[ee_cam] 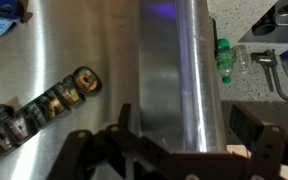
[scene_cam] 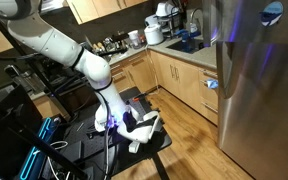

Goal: Close the top door of the fridge

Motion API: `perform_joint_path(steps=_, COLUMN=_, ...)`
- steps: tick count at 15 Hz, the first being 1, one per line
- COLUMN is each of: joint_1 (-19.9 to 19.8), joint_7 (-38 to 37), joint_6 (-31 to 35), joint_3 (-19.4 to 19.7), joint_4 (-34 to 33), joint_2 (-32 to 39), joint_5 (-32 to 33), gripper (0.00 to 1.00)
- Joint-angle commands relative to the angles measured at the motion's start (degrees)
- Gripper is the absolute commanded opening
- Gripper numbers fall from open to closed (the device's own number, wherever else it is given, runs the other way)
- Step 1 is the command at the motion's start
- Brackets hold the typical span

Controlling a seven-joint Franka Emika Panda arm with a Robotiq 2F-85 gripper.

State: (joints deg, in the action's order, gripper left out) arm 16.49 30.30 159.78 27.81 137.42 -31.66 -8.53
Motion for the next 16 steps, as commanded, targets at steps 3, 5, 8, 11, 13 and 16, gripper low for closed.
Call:
perform_joint_path(steps=3, joint_1=1.83, joint_7=2.27, joint_6=1.19, joint_3=1.29, joint_4=-2.43, joint_2=2.01, joint_5=-2.97, gripper=0.82)
perform_joint_path(steps=5, joint_1=1.96, joint_7=2.28, joint_6=1.10, joint_3=1.49, joint_4=-2.95, joint_2=2.28, joint_5=-3.50, gripper=0.66)
perform_joint_path(steps=8, joint_1=2.07, joint_7=2.32, joint_6=0.96, joint_3=1.81, joint_4=-3.73, joint_2=2.68, joint_5=-4.30, gripper=0.41)
perform_joint_path(steps=11, joint_1=2.19, joint_7=2.52, joint_6=0.80, joint_3=2.42, joint_4=-4.42, joint_2=3.13, joint_5=-4.46, gripper=0.19)
perform_joint_path(steps=13, joint_1=2.12, joint_7=3.32, joint_6=0.68, joint_3=2.46, joint_4=-4.71, joint_2=3.49, joint_5=-4.62, gripper=0.16)
perform_joint_path(steps=16, joint_1=2.29, joint_7=3.36, joint_6=0.75, joint_3=2.54, joint_4=-5.19, joint_2=4.19, joint_5=-4.93, gripper=0.16)
